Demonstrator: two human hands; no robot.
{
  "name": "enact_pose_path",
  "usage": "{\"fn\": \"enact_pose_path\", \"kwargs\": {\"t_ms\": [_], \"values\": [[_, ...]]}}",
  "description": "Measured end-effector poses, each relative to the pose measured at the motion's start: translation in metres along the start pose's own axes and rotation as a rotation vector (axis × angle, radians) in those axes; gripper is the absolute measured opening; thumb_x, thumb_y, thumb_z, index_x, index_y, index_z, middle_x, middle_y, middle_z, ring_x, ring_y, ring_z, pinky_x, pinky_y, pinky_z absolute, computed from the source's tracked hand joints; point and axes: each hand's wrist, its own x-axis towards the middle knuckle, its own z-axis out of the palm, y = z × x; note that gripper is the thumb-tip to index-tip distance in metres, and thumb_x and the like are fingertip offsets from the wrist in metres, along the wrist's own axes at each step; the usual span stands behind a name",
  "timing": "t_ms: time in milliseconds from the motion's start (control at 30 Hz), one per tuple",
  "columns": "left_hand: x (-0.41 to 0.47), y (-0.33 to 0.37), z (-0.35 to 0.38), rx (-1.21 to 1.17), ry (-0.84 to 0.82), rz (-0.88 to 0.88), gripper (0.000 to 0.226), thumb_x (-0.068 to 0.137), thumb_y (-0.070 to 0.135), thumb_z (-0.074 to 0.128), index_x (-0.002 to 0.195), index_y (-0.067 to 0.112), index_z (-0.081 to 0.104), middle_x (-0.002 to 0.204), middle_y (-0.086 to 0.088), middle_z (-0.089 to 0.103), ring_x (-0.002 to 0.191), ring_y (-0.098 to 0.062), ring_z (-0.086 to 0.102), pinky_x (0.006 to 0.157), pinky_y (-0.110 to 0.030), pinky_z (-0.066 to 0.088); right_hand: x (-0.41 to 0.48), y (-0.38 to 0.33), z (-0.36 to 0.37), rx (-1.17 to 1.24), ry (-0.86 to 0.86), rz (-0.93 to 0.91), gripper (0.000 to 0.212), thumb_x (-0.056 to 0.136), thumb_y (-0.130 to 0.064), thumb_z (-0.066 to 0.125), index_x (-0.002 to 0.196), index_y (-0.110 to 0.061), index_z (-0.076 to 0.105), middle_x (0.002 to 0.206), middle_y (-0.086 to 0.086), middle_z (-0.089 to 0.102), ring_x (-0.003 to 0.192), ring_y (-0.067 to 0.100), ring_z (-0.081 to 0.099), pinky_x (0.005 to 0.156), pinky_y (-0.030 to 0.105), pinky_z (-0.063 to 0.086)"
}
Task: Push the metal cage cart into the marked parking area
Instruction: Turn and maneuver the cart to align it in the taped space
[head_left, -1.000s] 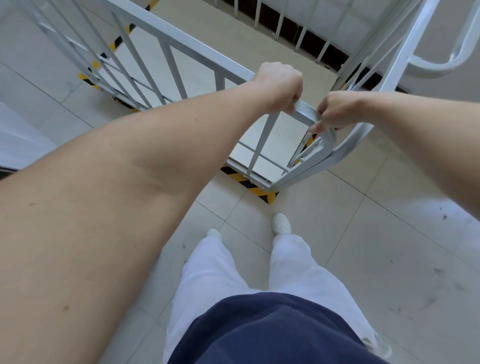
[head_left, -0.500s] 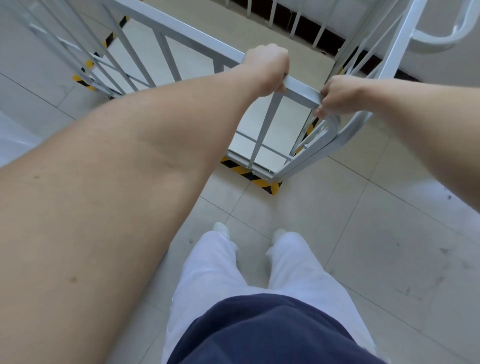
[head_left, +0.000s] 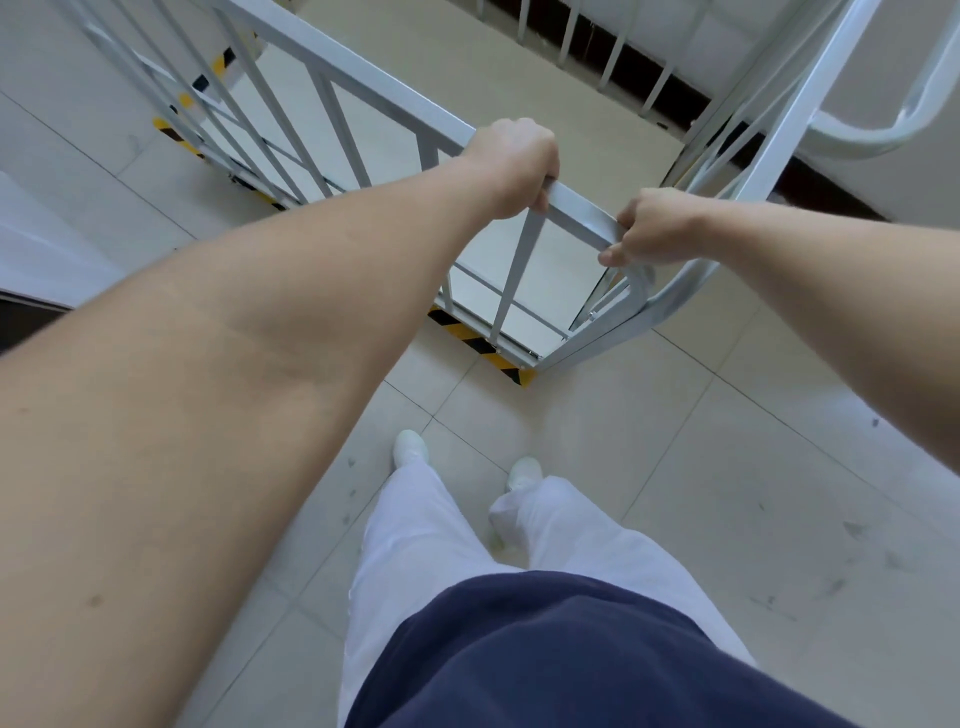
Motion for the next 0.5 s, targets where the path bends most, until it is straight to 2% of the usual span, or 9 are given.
{"fn": "enact_pose_path", "kwargs": {"t_ms": [167,300,500], "values": [[0.002,-0.004,0.005,0.012,0.032,0.012,0.026,0.079,-0.002,0.051,0.064,0.019,0.054,0.078,-0.004,0.056,0.076,-0.031,0.050,0.060,-0.031,0.034,0.002,0.002,-0.002,0.011,-0.026,-0.018,0.035,0.087,-0.038,0.065,0.096,-0.004,0.068,0.081,0.008,0.059,0.082,0.028,0.056,0.071,0.029,0.041],[0.003,-0.018,0.002,0.016,0.036,0.030,0.029,0.081,-0.003,0.048,0.064,0.019,0.053,0.080,-0.003,0.057,0.081,-0.034,0.055,0.061,-0.031,0.036,0.009,-0.011,-0.007,0.001,-0.023,-0.014,0.035,0.086,-0.037,0.066,0.093,-0.003,0.067,0.072,0.006,0.056,0.073,0.027,0.056,0.052,0.024,0.037],[0.005,-0.036,-0.002,0.014,0.027,0.092,0.034,0.073,-0.009,0.040,0.067,0.021,0.055,0.096,-0.004,0.071,0.091,-0.035,0.061,0.063,-0.031,0.038,0.018,-0.027,-0.011,-0.012,-0.031,0.016,0.032,0.085,-0.032,0.068,0.092,0.000,0.067,0.074,0.010,0.058,0.067,0.026,0.057,0.049,0.022,0.037]]}}
